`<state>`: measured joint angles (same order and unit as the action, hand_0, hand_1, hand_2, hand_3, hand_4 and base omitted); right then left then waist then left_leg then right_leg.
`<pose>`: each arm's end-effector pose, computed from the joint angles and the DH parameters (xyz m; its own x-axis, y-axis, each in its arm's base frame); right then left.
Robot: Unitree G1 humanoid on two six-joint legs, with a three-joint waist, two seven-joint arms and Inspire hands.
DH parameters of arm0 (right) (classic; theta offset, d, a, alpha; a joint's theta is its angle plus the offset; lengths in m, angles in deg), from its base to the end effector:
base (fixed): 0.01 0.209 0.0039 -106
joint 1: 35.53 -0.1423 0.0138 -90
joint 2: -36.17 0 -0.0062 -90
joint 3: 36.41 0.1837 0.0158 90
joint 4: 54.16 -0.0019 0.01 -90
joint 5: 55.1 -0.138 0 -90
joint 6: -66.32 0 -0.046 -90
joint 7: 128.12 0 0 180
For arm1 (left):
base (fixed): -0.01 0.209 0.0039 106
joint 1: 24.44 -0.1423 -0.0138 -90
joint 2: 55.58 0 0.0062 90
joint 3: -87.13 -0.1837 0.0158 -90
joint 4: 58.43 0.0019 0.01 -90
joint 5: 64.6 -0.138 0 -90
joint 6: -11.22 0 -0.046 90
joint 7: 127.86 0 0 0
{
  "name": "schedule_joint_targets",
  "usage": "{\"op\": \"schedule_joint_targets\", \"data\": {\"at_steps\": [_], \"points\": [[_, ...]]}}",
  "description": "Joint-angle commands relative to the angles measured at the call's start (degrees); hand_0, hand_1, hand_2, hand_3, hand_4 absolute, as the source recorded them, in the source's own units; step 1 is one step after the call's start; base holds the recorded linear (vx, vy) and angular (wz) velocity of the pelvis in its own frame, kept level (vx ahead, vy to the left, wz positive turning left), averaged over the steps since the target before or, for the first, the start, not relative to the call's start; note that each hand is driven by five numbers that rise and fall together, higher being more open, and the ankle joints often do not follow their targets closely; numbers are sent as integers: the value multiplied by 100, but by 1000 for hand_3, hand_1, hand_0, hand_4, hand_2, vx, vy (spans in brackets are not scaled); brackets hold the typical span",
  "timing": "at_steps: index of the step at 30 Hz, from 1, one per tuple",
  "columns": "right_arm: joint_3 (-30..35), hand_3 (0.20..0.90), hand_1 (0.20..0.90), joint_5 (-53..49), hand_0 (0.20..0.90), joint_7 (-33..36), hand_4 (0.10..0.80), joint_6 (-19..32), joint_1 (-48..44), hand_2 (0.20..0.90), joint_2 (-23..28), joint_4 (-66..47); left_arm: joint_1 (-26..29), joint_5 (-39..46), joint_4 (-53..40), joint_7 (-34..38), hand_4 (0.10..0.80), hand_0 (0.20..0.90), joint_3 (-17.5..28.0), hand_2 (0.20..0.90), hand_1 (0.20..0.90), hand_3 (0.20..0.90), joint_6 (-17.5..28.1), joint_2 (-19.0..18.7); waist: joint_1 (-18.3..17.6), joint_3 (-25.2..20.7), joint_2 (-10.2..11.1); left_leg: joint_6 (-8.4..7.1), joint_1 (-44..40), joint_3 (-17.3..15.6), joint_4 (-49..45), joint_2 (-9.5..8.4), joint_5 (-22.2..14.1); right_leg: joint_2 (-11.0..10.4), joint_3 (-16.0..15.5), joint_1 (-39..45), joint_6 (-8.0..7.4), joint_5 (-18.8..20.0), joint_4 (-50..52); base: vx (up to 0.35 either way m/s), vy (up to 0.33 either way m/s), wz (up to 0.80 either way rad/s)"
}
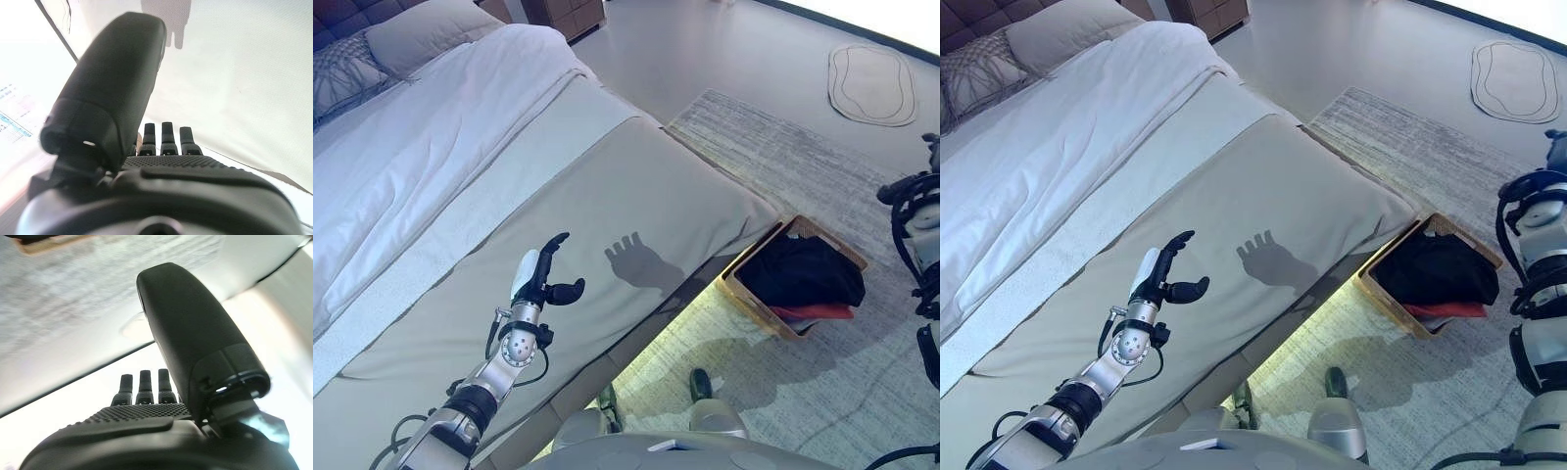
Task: Pick up the clothes from the bed and place them into the basket
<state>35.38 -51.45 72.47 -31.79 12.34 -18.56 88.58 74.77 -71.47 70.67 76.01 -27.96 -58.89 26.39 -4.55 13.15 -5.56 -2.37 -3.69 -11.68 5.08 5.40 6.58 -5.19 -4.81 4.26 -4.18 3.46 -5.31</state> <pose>0.2905 -0.3466 0.1476 0.7827 -0.6050 0.1459 0.4170 0.3358 -0.8446 0.1971 0.1964 -0.0322 0.9937 0.0201 -0.1103 0.0513 0.7930 0.6071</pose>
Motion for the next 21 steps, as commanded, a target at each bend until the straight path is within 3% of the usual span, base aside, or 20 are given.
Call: {"op": "schedule_joint_targets", "data": {"at_steps": [1, 15, 21], "points": [[-226, 900, 900, 573, 900, 642, 800, 420, 85, 900, -501, -522, 549, -145, 151, 418, 800, 900, 61, 900, 900, 900, 141, -59, 328, -568, 518, -249, -212, 144, -8, 143, -624, -90, -191, -131, 33, -89, 31, -5, -12, 16], [-1270, 900, 900, 1789, 900, 81, 800, 393, 568, 900, -1615, -527, 303, -252, 679, 248, 800, 900, -8, 900, 900, 900, -3, 67, 804, -793, 601, -154, -105, 534, -8, 52, -618, -183, -709, 140, -12, -190, 31, 32, -1, 21], [-1260, 900, 900, 2484, 900, 577, 800, 417, 1479, 900, -1803, -1173, -3, -265, 731, 264, 800, 900, 129, 900, 900, 900, 120, 186, 850, -878, 599, -116, -66, 626, -8, 20, -640, -214, -828, 221, -60, -223, 31, 32, 61, 15]]}}
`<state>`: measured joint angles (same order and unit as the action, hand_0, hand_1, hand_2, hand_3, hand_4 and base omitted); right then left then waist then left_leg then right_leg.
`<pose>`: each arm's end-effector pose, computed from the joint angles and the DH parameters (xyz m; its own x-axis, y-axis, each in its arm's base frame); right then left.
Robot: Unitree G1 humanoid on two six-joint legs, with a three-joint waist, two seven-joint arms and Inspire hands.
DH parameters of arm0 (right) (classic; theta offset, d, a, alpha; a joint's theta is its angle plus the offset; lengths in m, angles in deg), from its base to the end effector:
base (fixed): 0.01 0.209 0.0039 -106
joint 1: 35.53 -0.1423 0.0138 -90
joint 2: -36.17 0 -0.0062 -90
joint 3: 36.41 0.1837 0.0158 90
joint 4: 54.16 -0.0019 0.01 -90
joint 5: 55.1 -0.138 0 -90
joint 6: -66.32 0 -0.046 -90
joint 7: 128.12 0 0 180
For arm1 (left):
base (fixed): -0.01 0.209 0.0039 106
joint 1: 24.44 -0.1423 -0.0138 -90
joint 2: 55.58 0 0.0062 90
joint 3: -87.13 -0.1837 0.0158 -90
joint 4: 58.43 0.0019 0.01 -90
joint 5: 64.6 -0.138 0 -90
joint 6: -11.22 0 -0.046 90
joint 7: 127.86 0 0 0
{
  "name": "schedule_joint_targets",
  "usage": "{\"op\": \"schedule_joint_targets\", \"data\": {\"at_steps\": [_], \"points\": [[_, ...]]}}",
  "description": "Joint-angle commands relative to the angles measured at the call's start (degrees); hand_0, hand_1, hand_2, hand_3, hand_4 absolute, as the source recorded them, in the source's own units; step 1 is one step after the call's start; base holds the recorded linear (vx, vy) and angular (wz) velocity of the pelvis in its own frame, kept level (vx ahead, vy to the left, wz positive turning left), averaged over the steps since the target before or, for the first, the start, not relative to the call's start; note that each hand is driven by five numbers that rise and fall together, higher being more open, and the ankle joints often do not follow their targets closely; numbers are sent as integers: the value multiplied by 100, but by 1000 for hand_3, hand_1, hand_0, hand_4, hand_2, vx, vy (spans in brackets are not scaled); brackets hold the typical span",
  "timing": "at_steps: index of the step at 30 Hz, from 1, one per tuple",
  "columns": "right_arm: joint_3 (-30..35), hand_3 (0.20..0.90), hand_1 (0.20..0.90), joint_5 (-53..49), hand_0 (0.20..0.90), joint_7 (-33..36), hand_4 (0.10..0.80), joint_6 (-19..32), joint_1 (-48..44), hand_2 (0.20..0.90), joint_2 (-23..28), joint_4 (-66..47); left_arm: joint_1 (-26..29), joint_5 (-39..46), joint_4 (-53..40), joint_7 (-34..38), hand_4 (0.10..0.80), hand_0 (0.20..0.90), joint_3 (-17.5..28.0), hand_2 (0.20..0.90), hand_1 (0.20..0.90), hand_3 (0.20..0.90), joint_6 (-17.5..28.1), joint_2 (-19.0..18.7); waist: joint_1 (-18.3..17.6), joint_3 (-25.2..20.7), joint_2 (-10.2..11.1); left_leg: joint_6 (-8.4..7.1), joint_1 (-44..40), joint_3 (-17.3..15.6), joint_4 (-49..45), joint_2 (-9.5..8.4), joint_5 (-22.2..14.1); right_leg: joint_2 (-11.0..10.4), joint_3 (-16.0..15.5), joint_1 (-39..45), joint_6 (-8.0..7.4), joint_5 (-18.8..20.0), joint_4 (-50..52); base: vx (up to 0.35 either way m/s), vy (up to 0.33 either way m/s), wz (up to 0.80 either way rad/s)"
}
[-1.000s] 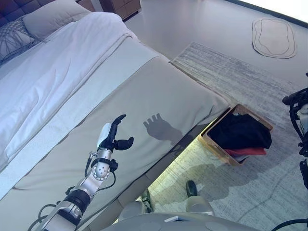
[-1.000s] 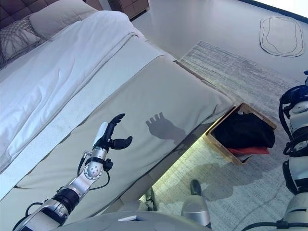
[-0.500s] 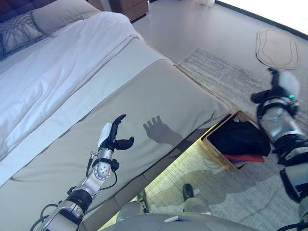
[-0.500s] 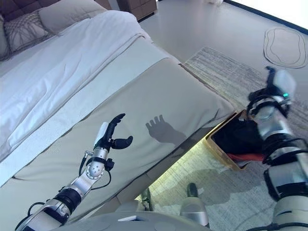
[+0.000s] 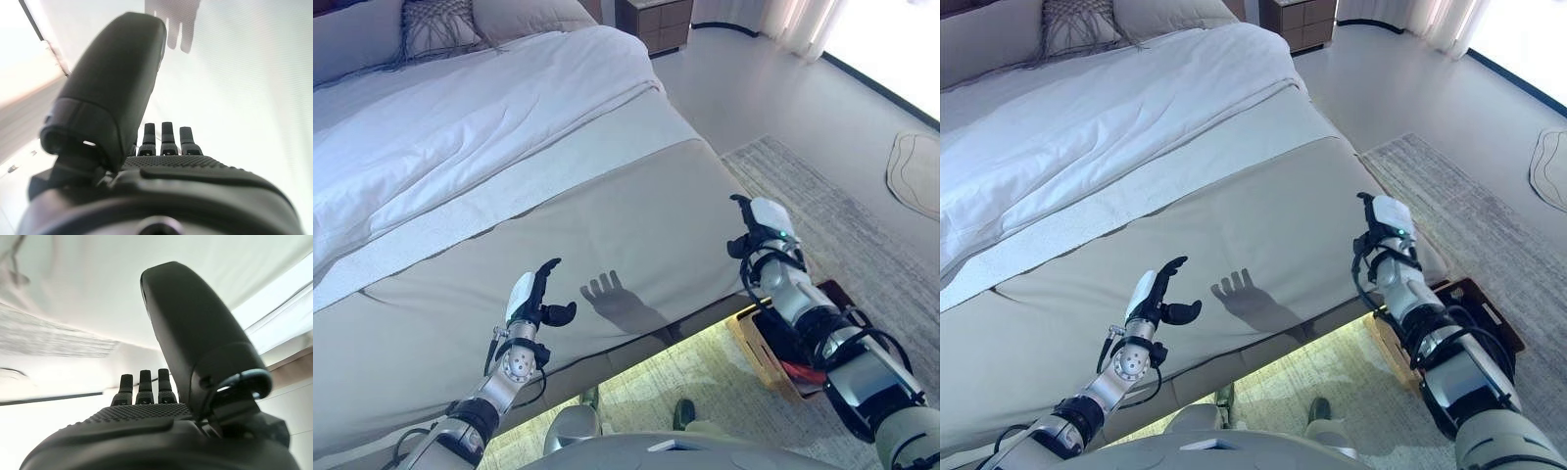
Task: Pick up the clothes from the bed and place them into the basket
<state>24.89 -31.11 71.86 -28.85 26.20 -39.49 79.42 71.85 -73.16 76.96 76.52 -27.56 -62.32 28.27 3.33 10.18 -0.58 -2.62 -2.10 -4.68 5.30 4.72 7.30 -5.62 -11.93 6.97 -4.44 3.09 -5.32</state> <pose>0.2735 -0.2253 0.0246 0.9837 -0.1433 -0.1082 -0.0569 0.3225 -0.9449 0.1716 0.2027 -0.0582 0.9548 0.1087 -0.2766 0.0997 0.7594 0.6429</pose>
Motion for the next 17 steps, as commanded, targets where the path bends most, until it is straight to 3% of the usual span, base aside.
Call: {"op": "schedule_joint_targets", "data": {"at_steps": [1, 5, 17], "points": [[-187, 900, 900, 506, 900, 779, 800, 88, 313, 900, 222, -386, 242, -103, 154, 246, 800, 900, 99, 900, 900, 900, 479, 48, 53, -591, 99, -80, -227, -60, -30, 82, -716, -175, -125, -30, -42, -186, 32, 30, 52, 8], [-90, 900, 900, 441, 900, 812, 800, 85, 969, 900, -39, -625, 83, -176, 226, 197, 800, 900, 170, 900, 900, 900, 431, 165, 58, -614, 107, -35, -223, 15, -30, 48, -749, -200, -146, -6, -66, -227, 85, 22, 24, 14], [103, 900, 900, -296, 900, 576, 800, 419, 1640, 900, -562, -302, -82, -178, 242, -68, 800, 900, 249, 900, 900, 900, 376, 145, 117, -590, 112, 5, -239, 162, -30, 3, -776, -233, -202, 80, -108, -239, 78, 10, -6, 5]]}}
